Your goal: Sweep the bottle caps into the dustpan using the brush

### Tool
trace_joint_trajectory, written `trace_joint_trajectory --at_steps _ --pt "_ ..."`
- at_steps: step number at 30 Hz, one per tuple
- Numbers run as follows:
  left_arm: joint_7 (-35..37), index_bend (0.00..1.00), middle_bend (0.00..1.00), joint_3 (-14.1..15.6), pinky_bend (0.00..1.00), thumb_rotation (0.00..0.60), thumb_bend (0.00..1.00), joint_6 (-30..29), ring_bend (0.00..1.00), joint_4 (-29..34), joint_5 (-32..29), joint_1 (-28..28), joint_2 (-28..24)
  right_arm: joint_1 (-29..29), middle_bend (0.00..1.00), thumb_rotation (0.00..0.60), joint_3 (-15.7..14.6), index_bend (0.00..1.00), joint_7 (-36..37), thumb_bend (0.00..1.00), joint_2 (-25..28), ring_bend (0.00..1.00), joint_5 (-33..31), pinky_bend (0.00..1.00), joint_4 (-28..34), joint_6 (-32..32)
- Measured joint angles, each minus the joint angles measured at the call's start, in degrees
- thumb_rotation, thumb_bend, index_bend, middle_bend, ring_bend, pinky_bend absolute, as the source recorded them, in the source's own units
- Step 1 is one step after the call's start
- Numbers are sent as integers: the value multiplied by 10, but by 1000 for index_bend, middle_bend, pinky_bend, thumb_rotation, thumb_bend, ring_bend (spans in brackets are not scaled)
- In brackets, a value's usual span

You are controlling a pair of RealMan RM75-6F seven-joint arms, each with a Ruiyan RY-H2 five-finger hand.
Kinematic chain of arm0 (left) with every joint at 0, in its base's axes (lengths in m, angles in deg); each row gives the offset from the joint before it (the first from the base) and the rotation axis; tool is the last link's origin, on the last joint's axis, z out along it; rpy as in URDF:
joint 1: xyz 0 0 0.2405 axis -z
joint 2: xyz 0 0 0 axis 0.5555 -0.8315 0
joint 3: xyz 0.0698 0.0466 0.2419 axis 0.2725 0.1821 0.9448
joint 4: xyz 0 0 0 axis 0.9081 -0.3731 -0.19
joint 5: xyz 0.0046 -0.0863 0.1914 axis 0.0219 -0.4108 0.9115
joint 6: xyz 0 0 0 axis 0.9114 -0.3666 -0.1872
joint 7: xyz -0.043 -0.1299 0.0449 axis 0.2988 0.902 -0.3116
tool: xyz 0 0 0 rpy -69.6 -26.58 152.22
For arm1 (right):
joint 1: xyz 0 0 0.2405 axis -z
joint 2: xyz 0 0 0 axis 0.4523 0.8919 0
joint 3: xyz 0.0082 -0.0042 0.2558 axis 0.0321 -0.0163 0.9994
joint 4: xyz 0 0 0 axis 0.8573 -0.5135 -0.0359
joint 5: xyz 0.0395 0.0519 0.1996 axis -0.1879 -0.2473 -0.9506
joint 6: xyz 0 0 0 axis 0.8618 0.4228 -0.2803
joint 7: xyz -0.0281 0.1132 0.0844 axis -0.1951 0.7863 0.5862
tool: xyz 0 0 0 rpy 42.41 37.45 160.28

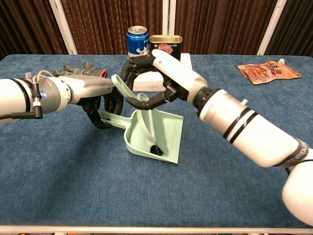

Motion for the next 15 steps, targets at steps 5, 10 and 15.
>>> trace_joint_trajectory --at_steps 5,10,15 --pt "1 513 502 2 401 600 326 -4 363 2 0 0 -2 -1 631 600 8 656 25 628 -8 293 -3 173 -2 -13" --pt "5 444 461 3 401 600 322 -7 362 6 7 -2 -7 7 631 600 -1 656 15 628 24 293 7 174 18 -27" --pt "9 341 425 4 401 600 311 -5 361 12 13 -3 -15 22 631 600 -17 659 -8 628 98 285 14 174 67 -31"
